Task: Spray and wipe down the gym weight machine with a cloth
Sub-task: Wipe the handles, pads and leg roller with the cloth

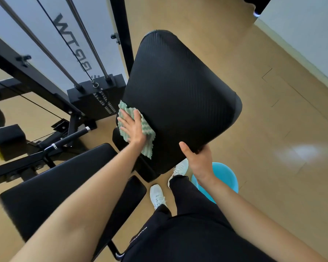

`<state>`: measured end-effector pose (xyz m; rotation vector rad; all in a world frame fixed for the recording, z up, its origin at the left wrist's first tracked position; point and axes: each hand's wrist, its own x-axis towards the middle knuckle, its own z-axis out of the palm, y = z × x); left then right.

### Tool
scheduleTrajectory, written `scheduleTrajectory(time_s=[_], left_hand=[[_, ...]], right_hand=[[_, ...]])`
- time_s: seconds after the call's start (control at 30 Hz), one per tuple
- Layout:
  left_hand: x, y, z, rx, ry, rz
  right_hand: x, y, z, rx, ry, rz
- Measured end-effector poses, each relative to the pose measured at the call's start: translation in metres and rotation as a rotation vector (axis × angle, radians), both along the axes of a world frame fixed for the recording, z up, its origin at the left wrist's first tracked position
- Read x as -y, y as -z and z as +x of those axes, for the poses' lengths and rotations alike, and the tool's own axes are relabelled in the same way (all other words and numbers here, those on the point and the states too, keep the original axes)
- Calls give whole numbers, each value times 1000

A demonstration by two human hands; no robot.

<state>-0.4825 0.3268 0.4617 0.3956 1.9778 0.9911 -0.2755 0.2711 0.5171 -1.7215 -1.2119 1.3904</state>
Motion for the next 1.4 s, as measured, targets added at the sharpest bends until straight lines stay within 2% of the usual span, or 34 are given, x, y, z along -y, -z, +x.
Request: scheduleTrajectory(time_s=[0.17,0.27,0.47,0.57,0.67,0.77,0.83,0.93,1.0,1.17,1.23,1.4], left_hand=[[-48,-6,-47,-122,-1,62],[-38,-8,-11,-208,-22,110],[57,3,104,-218,155,277],[100,21,141,-214,214,249],[118,35,147,-145,178,180],[118,39,139,-99,165,129],[112,48,124,-93,168,12],[102,69,92,-215,276,-198],[83,67,66,-181,298,-206],[20,71,-19,-389,333,-246],[-4,58,-41,-441,288,-234],[-15,38,-22,-462,120,-118]], right_hand=[[-2,7,3,48,-27,13],[-1,10,3,46,-18,36],[-1,12,5,22,-31,75],[0,11,5,19,-33,90],[0,10,5,12,-30,107],[2,11,0,-6,-16,107],[4,13,-3,-10,8,100],[5,17,-5,3,6,90],[4,19,-6,25,10,96],[5,23,-8,59,-2,92],[5,23,-9,66,-2,76],[4,22,-8,56,3,62]])
